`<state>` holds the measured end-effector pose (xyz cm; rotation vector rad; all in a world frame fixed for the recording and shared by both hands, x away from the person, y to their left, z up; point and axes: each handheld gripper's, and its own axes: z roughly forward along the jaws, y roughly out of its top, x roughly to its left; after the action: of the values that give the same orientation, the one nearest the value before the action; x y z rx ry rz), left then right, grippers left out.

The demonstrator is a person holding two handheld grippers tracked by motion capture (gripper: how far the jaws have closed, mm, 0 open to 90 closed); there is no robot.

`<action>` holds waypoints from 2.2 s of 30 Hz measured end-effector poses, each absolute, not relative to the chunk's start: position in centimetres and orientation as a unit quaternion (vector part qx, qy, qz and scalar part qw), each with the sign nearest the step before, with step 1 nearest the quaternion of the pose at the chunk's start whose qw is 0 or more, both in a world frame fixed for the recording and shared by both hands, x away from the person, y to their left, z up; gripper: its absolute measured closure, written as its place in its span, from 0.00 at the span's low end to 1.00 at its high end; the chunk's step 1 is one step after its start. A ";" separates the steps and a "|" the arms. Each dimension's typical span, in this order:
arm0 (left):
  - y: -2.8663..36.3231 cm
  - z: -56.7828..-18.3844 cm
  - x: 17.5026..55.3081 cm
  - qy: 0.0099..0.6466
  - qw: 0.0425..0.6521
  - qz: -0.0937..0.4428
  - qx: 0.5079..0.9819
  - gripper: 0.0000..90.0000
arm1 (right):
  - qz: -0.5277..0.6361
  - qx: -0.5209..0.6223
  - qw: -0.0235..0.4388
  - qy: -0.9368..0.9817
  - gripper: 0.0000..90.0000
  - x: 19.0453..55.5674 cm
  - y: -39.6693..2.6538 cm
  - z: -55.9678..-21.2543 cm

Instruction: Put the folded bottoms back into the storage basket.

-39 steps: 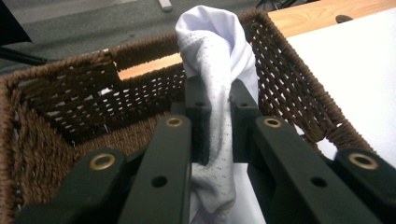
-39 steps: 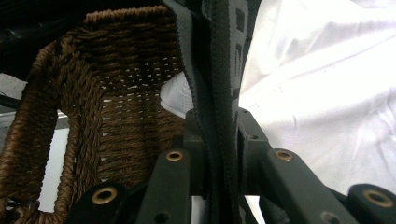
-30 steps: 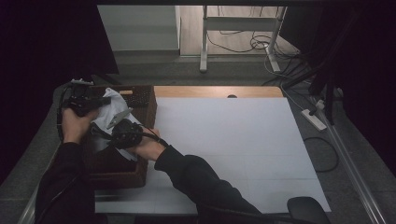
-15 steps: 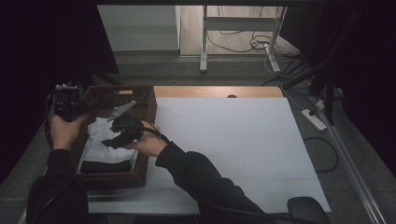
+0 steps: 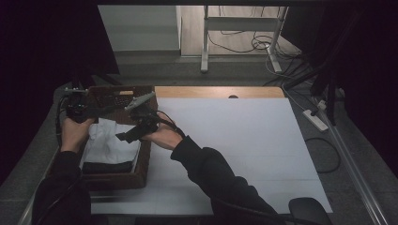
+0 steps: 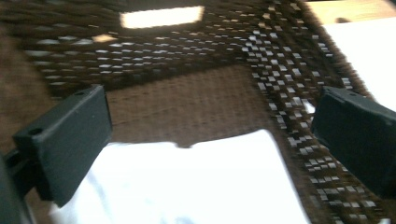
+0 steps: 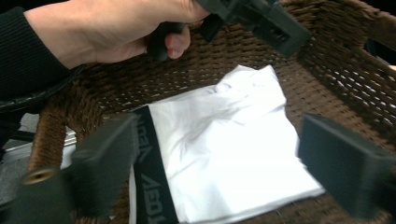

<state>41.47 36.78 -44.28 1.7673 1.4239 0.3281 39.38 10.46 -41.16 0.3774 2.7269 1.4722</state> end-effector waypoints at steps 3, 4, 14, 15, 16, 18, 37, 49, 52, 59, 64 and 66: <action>35.9 -44.9 42.1 0.558 0.422 0.110 0.706 0.00 | 0.470 0.124 0.024 0.874 0.00 39.4 9.6 -41.1; 35.5 -45.1 42.3 0.557 0.418 0.107 0.710 0.00 | 0.472 0.125 0.035 0.872 0.00 39.4 9.2 -41.0; 31.0 -47.3 44.8 0.556 0.343 0.049 0.756 0.11 | 0.490 0.120 0.061 0.861 0.00 38.8 4.6 -38.8; 30.5 -47.6 45.1 0.556 0.329 0.045 0.762 0.15 | 0.494 0.120 0.063 0.859 0.00 38.8 4.1 -38.5; 30.0 -47.9 45.3 0.556 0.323 0.036 0.765 0.18 | 0.497 0.119 0.063 0.857 0.00 38.7 3.6 -38.2; 29.0 -48.5 45.8 0.551 0.304 0.024 0.777 0.31 | 0.503 0.116 0.070 0.854 0.00 38.4 2.6 -37.7; 25.4 -49.3 46.5 0.482 0.243 0.040 0.841 0.96 | 0.506 0.122 0.089 0.849 0.00 37.7 -3.7 -37.2; 27.6 -45.8 44.6 0.505 0.338 0.081 0.790 0.40 | 0.488 0.135 0.091 0.858 0.00 37.9 -5.7 -37.8; 27.9 -44.9 43.5 0.500 0.373 0.080 0.778 0.28 | 0.484 0.144 0.085 0.859 0.00 38.0 -6.3 -38.1; 27.9 -44.2 40.8 0.504 0.380 0.087 0.771 0.01 | 0.478 0.166 0.079 0.859 0.00 37.7 -7.7 -38.7; 27.9 -44.0 38.9 0.498 0.383 0.098 0.772 0.00 | 0.476 0.178 0.074 0.858 0.00 37.6 -8.6 -39.1; 27.8 -43.9 38.2 0.491 0.381 0.102 0.776 0.00 | 0.474 0.182 0.073 0.858 0.00 37.6 -9.0 -39.4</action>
<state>38.20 27.83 -43.89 1.9816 1.2536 0.2608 37.64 -8.97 -39.36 0.5465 2.5786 1.4238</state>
